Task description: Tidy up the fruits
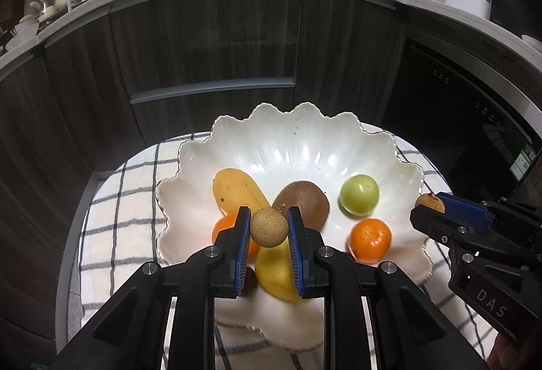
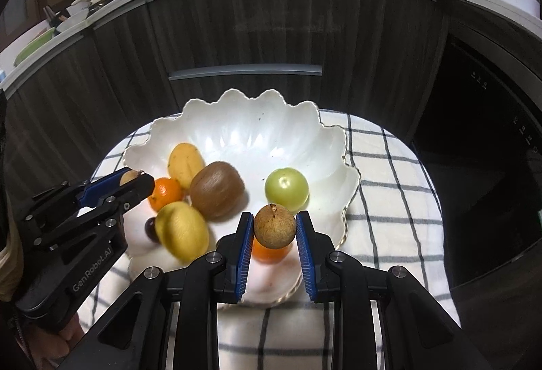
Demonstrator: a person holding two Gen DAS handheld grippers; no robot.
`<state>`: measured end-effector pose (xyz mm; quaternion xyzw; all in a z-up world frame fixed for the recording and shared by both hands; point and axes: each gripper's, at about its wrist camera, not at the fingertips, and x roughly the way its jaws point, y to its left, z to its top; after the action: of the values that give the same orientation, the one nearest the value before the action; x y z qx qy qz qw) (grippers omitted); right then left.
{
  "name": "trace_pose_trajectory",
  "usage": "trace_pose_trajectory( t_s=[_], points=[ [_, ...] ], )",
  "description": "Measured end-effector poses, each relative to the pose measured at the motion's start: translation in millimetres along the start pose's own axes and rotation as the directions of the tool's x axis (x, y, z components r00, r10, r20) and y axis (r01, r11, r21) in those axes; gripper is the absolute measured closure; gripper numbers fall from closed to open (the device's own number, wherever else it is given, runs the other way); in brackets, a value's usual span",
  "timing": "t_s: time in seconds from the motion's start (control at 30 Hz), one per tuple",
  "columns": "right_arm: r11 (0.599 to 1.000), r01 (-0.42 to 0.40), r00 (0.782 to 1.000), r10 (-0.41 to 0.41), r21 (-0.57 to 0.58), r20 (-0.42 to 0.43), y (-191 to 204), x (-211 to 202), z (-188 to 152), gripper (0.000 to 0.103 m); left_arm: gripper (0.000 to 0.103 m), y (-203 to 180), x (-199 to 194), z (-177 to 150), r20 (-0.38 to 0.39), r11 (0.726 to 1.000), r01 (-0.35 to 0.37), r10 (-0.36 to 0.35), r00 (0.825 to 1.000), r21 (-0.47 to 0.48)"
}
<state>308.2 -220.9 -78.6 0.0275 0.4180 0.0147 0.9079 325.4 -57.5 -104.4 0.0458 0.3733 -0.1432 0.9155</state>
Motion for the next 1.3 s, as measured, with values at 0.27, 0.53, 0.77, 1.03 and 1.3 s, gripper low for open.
trace_pose_trajectory(
  t_s=[0.27,0.53,0.77,1.03,1.3],
  points=[
    [1.000,0.008,0.999,-0.008,-0.002,-0.034,0.7,19.9,3.6,0.076,0.081,6.3,21.4,0.2,-0.038,1.000,-0.012,0.011,0.999,-0.015],
    [1.000,0.005,0.998,-0.004,0.010,-0.058,-0.1,28.7,2.9,0.075,0.061,8.6,24.7,-0.8,-0.056,0.999,-0.040,0.039,0.998,-0.010],
    [0.998,0.056,0.998,-0.056,0.014,-0.007,-0.6,15.6,6.5,0.032,0.033,10.5,16.0,-0.8,-0.049,0.997,-0.068,0.066,0.997,-0.028],
    [0.996,0.092,0.995,-0.092,0.014,0.023,4.4,-12.8,2.0,0.026,0.009,13.1,-12.4,-2.3,-0.029,0.991,-0.118,0.117,0.993,-0.062],
    [0.994,0.105,0.992,-0.106,0.027,0.072,10.6,-55.9,-10.6,0.019,0.003,12.0,-55.6,-12.5,-0.026,0.987,-0.141,0.139,0.990,-0.083]
  ],
)
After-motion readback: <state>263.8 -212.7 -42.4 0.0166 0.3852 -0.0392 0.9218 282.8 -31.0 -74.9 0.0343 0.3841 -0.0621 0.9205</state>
